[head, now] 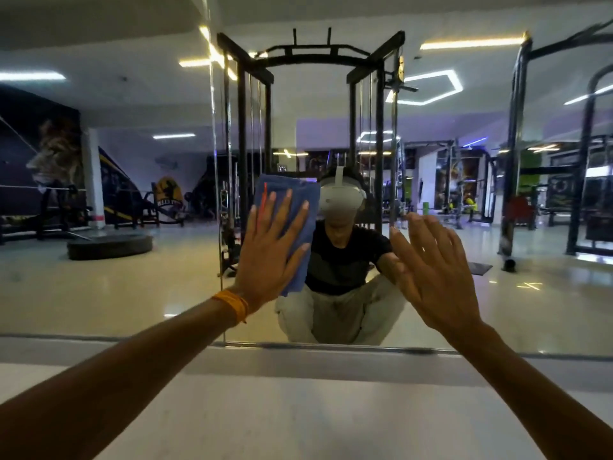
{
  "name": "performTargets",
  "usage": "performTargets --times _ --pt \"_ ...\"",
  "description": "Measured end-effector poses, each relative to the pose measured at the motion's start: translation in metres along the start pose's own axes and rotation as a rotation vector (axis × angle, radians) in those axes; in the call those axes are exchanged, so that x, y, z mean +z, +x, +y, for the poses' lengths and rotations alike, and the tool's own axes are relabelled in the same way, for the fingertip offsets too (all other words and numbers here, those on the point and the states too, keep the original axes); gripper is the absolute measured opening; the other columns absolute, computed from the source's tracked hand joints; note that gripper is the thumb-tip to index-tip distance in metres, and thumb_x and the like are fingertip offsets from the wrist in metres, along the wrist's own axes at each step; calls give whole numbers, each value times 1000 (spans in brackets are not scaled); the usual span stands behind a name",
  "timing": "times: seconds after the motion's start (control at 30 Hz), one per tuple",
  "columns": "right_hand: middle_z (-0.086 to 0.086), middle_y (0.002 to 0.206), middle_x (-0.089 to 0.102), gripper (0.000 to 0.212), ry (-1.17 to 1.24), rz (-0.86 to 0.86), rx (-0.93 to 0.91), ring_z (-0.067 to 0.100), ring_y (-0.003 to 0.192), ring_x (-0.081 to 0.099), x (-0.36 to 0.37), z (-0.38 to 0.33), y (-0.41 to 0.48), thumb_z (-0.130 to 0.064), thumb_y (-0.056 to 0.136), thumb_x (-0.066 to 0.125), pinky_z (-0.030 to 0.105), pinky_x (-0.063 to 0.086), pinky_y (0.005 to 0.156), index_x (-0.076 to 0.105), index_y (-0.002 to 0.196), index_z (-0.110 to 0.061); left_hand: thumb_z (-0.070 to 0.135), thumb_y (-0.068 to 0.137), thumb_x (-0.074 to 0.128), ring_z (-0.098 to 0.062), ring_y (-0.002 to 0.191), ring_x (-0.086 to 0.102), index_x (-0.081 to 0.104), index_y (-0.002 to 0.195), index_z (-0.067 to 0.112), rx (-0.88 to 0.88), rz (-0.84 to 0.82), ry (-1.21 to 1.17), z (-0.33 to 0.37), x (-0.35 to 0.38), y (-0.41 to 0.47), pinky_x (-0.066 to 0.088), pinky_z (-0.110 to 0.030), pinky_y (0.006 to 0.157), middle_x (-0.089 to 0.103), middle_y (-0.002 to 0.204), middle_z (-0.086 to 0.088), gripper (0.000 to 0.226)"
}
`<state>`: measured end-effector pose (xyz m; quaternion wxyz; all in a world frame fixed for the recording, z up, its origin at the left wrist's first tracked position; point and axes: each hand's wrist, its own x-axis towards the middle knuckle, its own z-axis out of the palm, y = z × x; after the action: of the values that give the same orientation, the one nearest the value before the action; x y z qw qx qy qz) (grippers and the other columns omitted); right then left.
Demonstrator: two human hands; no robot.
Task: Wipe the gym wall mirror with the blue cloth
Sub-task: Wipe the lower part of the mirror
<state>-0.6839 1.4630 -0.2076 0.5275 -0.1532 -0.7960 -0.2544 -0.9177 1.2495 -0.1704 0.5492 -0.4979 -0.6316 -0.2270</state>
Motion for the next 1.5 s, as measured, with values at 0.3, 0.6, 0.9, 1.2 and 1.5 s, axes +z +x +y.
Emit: performTargets --times 0.3,0.6,0.9,1.2,1.5 --pt "11 171 11 61 37 69 93 29 159 5 -32 -1 113 -40 106 31 54 11 127 24 163 -19 50 109 30 -35 159 -1 6 165 17 -230 137 -15 -68 -45 135 -5 -50 127 1 172 -14 69" --pt "13 171 12 63 -62 -12 -122 32 158 9 -47 38 148 -49 108 17 63 22 122 27 162 -19 56 109 18 -30 160 0 15 165 16 274 42 93 -76 -37 115 5 -54 128 4 173 -10 69" --pt "11 171 15 62 20 36 64 29 159 10 -50 63 111 -49 108 11 59 21 123 29 162 -23 53 109 20 -35 159 -3 7 166 20 126 122 77 4 -15 136 -2 -54 128 0 173 -12 67" --pt "13 167 26 62 36 -39 -95 33 155 23 -57 90 105 -48 107 21 64 27 119 39 158 -17 51 104 22 -35 159 3 15 165 18 -156 124 18 -27 -50 211 10 -61 126 7 172 -13 69" --pt "13 169 20 60 107 77 -9 29 158 12 -55 132 74 -43 106 23 52 13 127 35 159 -16 44 109 35 -34 159 0 18 164 15 284 47 89 92 11 124 4 -56 128 6 173 -11 64"
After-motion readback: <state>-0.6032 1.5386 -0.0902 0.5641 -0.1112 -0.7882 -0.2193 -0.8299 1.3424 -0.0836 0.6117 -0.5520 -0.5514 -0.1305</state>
